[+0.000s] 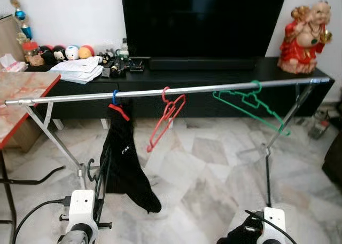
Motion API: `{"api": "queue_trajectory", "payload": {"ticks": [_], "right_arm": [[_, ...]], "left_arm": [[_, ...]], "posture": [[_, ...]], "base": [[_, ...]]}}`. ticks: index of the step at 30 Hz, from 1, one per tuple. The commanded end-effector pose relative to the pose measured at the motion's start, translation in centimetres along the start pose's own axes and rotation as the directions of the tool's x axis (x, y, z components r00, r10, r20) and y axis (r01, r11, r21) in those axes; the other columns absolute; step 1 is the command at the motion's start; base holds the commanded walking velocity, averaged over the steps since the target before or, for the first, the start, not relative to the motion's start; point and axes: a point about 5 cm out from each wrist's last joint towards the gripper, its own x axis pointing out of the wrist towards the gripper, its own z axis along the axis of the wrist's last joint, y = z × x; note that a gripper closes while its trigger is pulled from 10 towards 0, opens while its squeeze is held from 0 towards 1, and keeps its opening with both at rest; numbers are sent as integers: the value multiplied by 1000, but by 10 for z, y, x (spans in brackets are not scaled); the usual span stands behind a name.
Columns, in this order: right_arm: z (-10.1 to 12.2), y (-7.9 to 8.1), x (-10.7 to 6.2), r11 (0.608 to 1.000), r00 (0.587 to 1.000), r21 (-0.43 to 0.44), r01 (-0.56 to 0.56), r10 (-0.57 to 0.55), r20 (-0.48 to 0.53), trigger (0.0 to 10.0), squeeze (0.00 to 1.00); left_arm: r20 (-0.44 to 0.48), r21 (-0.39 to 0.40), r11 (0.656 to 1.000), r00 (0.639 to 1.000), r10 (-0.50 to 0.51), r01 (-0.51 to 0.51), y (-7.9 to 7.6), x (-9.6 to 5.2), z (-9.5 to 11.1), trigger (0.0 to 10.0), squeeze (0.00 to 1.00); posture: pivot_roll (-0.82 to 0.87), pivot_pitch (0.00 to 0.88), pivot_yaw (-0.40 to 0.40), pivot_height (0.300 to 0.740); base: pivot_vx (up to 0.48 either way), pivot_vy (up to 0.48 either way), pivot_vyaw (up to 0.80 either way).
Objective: Hang hanger
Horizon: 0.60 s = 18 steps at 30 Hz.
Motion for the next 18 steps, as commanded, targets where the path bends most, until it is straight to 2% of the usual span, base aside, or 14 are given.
{"api": "queue_trajectory", "payload": {"ticks": [1, 12, 18], "right_arm": [[10, 0, 2, 1000, 999, 8, -2, 2, 37, 10000, 0], [18, -4, 4, 1000, 998, 12, 12, -13, 62, 10000, 0], [27, -4, 6, 1000, 996, 10, 13, -14, 89, 10000, 0]], "left_arm": [[0, 16, 1000, 1000, 17, -17, 6, 0, -1, 10000, 0], [15, 19, 1000, 1000, -7, 7, 3, 0, 1, 10000, 0], [19, 17, 1000, 1000, -17, 17, 3, 0, 1, 10000, 0]], "posture": [[40, 0, 6, 740], [44, 0, 7, 740], [44, 0, 7, 740]], "base": [[0, 0, 0], [0, 0, 0], [-253, 0, 0]]}}
